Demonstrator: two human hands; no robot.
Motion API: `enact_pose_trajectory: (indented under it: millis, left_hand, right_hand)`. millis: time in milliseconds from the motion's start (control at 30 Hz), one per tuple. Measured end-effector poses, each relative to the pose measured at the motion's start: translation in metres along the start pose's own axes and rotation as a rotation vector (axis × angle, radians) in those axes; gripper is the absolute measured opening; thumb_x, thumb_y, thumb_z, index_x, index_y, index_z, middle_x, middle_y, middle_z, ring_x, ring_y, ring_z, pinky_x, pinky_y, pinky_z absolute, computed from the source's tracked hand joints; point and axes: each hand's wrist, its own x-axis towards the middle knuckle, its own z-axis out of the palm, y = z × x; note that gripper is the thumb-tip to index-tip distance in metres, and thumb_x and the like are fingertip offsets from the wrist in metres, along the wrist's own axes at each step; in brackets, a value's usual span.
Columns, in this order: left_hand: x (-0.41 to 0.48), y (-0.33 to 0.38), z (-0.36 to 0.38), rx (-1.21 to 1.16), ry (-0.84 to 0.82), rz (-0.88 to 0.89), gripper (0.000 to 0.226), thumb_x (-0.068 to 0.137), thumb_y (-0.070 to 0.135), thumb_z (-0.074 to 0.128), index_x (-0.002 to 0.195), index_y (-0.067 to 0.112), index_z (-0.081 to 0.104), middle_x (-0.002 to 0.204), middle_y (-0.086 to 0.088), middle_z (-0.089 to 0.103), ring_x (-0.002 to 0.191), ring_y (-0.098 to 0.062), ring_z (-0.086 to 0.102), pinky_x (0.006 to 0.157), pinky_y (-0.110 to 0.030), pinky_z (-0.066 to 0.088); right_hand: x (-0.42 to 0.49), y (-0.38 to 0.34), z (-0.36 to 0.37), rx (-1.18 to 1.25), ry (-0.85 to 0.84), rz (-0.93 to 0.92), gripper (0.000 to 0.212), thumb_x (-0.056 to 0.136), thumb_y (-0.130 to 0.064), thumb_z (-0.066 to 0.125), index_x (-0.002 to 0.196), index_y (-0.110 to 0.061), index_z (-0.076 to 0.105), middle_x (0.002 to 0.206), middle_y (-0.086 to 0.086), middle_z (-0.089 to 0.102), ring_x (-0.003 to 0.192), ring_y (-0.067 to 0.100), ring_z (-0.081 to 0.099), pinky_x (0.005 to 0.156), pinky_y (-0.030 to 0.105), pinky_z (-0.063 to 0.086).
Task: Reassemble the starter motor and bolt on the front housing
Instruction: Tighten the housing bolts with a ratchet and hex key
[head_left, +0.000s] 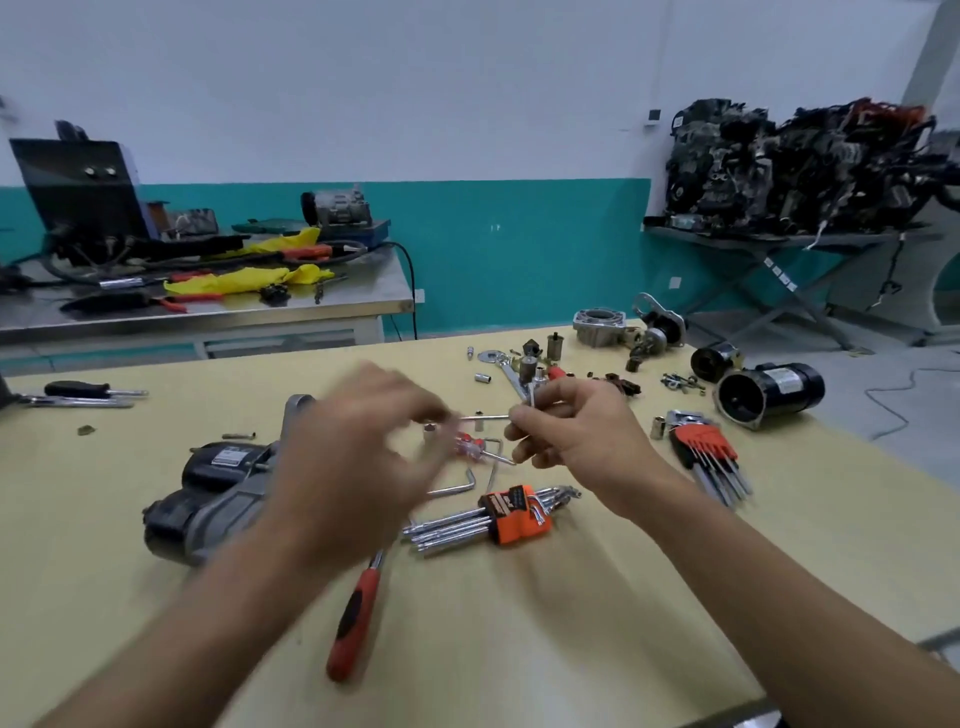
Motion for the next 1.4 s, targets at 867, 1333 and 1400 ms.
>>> enact_pose_trajectory:
  millis: [867,1333,1400]
  left_hand:
    - [-0.021,-0.134,-0.029,-0.316,0.265,-0.723,0.06,0.097,0.043,0.059,0.046,0.015,0.042,0.044,-0.009,0.039,0.043,-0.021,0.035,0.043,-0.034,0.031]
    - [-0.055,-0.145,-0.056,-0.711,0.495,-0.65,0.059,0.089,0.045,0.063,0.064,-0.006,0.05,0.065,-0.013,0.053,0.061,-0.026,0.05,0.057,-0.039,0.044]
    - [-0.052,-0.142,-0.053,-0.688,0.501,-0.646,0.063,0.092,0.042,0.062,0.068,-0.013,0.045,0.066,-0.014,0.049,0.06,-0.026,0.047,0.058,-0.042,0.041]
  right_hand:
    - [-0.035,-0.014,0.064,-0.519,-0.257,-0.486,0.013,0.093,-0.007,0.064,0.089,-0.012,0.075,0.069,-0.007,0.071,0.057,0.005,0.065,0.049,0.014,0.045]
    - [-0.021,-0.06,0.104,-0.856,-0.404,-1.001,0.022,0.09,-0.016,0.055,0.094,-0.009,0.076,0.067,0.004,0.071,0.058,0.023,0.065,0.05,0.039,0.053]
    - [-0.024,-0.068,0.105,-0.876,-0.428,-1.019,0.023,0.09,-0.017,0.054,0.094,-0.009,0.076,0.066,0.005,0.07,0.056,0.025,0.064,0.049,0.04,0.052]
